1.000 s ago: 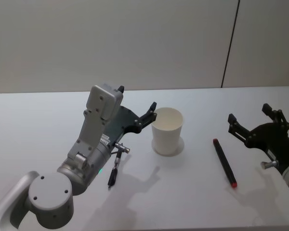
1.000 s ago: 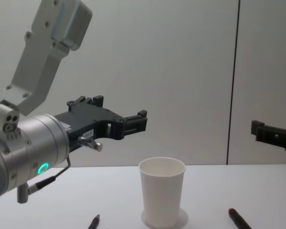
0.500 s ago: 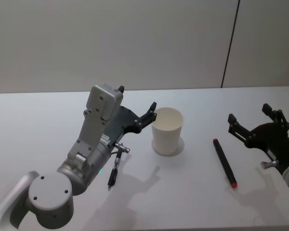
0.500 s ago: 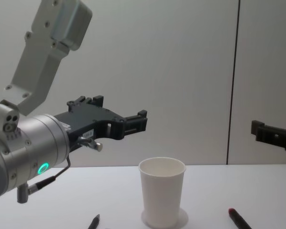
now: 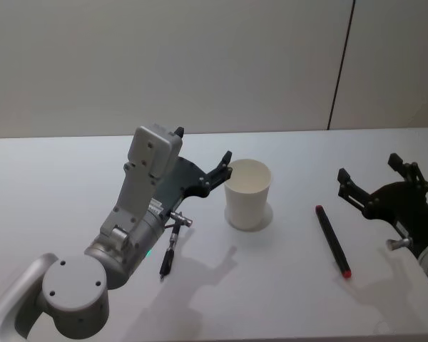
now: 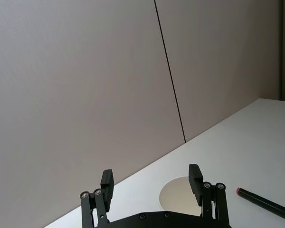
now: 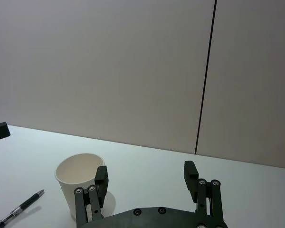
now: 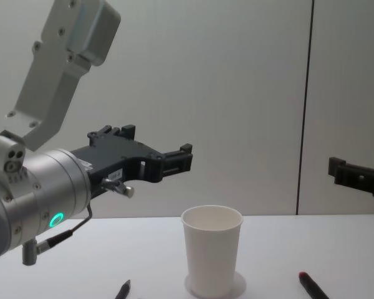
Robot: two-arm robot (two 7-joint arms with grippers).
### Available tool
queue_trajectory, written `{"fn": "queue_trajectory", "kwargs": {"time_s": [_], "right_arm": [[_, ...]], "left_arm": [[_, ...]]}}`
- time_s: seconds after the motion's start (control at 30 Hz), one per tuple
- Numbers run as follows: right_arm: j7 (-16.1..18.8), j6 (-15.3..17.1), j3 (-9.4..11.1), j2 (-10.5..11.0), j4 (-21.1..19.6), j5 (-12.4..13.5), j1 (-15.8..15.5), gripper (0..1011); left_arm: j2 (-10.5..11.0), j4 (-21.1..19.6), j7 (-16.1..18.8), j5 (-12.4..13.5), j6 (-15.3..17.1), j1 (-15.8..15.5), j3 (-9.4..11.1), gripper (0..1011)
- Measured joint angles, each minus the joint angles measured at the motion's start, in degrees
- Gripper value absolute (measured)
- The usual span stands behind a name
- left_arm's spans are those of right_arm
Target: Place the pen into the pen holder.
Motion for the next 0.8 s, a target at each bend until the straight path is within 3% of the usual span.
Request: {"fn": "queue_trajectory", "kwargs": {"time_s": [0.33,0.8], "right_arm": [[-0.04,0.57,-0.22,-0.91,0.84,-0.47,1.09,1002],[-0.43,4.90,-1.52,-5.34,7.19,-3.39,7.22,1002]], "left_arm": [[0.00,0.00,0.00,0.00,0.00,0.00,0.00,1004],[0.00,0.00,-0.01,0.00,0.00,0.00,0.00,1004]]}}
